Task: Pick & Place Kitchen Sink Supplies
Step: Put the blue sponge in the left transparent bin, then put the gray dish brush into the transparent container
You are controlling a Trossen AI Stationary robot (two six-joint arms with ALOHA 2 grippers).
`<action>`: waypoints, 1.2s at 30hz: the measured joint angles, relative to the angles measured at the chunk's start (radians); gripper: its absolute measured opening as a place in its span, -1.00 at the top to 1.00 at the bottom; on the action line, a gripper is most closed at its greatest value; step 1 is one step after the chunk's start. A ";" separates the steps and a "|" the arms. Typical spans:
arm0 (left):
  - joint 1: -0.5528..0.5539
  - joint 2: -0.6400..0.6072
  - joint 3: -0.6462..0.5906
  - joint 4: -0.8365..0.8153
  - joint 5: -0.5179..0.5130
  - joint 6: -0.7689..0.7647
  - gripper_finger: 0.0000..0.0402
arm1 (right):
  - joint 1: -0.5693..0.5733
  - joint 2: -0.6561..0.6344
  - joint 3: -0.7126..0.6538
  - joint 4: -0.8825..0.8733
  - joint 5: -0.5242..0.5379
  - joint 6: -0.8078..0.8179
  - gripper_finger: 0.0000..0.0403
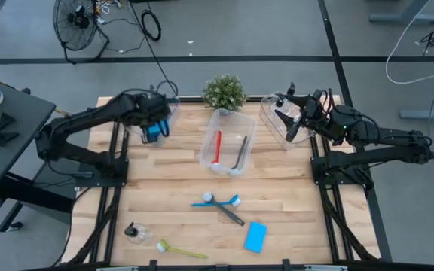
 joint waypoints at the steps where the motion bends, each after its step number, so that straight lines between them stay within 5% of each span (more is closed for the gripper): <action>1: 0.022 0.000 0.000 0.000 -0.009 0.000 1.00 | 0.000 0.001 0.000 0.000 0.000 0.000 -0.45; 6: 0.114 0.000 0.000 0.009 -0.103 -0.008 0.99 | 0.000 0.001 0.000 0.000 0.000 0.000 -0.45; 16: 0.248 0.000 -0.001 0.043 -0.128 -0.008 0.99 | 0.000 0.001 0.000 -0.003 0.000 0.001 -0.45; 24: 0.300 0.000 -0.001 0.055 -0.047 -0.009 0.97 | 0.000 0.001 0.000 -0.003 0.000 0.001 -0.45; 36: 0.310 0.001 -0.001 0.068 -0.004 -0.055 0.32 | 0.000 0.001 0.000 -0.003 0.000 0.001 -0.45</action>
